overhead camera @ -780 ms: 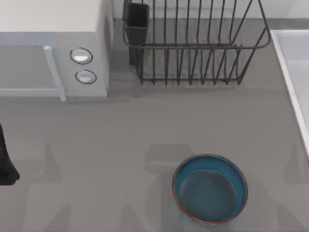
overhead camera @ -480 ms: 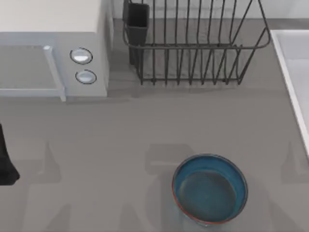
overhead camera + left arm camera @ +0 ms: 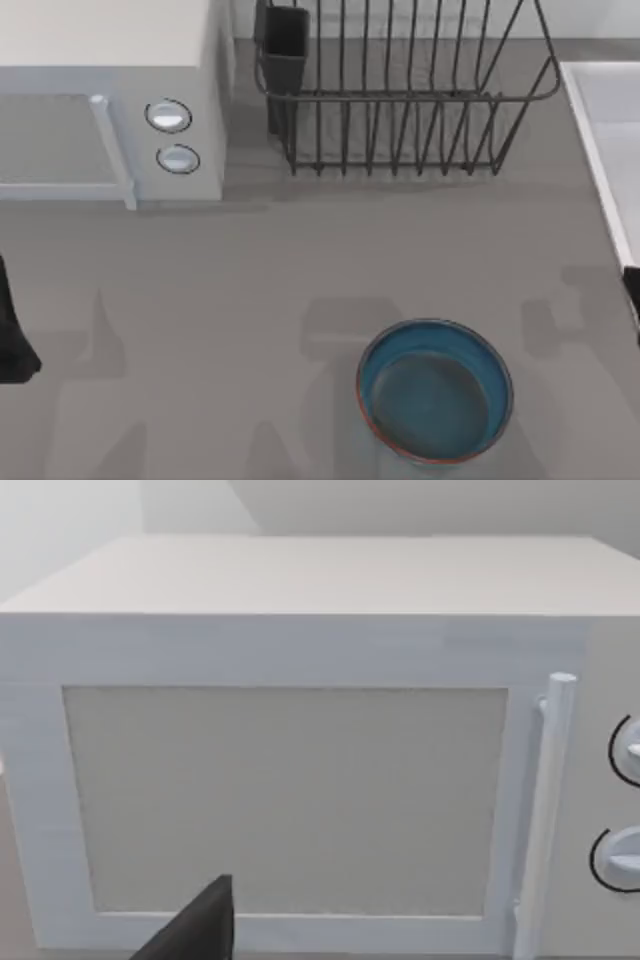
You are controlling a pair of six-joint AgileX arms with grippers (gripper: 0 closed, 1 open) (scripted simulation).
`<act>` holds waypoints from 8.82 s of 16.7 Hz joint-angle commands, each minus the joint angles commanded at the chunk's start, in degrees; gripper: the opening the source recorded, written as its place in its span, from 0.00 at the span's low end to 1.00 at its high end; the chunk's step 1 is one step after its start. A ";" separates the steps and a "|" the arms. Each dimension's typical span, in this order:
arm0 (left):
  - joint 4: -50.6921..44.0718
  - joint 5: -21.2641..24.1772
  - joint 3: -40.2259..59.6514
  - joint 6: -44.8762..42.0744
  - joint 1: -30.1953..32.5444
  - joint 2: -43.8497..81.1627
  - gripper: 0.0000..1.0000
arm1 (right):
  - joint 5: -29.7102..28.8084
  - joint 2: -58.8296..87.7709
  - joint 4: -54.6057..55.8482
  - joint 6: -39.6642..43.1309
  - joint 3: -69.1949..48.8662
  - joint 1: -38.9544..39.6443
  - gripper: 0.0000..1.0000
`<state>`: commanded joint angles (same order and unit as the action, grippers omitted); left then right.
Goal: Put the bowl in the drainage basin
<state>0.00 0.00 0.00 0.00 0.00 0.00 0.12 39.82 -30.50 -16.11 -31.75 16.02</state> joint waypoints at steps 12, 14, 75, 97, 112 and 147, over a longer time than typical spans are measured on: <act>0.00 0.00 0.00 0.00 0.00 0.00 1.00 | -0.08 51.73 -36.22 -19.35 -38.16 18.82 1.00; 0.00 0.00 0.00 0.00 0.00 0.00 1.00 | -0.13 53.74 -37.60 -20.19 -40.00 19.65 1.00; 0.00 0.00 0.00 0.00 0.00 0.00 1.00 | -0.15 53.39 -49.07 -20.09 -51.10 19.53 0.00; 0.00 0.00 0.00 0.00 0.00 0.00 1.00 | 14.22 53.43 48.25 9.26 -11.83 -26.82 0.00; 0.00 0.00 0.00 0.00 0.00 0.00 1.00 | 28.62 45.72 82.41 15.07 -2.39 -46.18 0.00; 0.00 0.00 0.00 0.00 0.00 0.00 1.00 | 28.09 87.17 129.86 15.28 3.72 -46.27 0.90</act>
<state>0.00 0.00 0.00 0.00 0.00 0.00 28.21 126.99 99.36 -0.83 -28.04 -30.25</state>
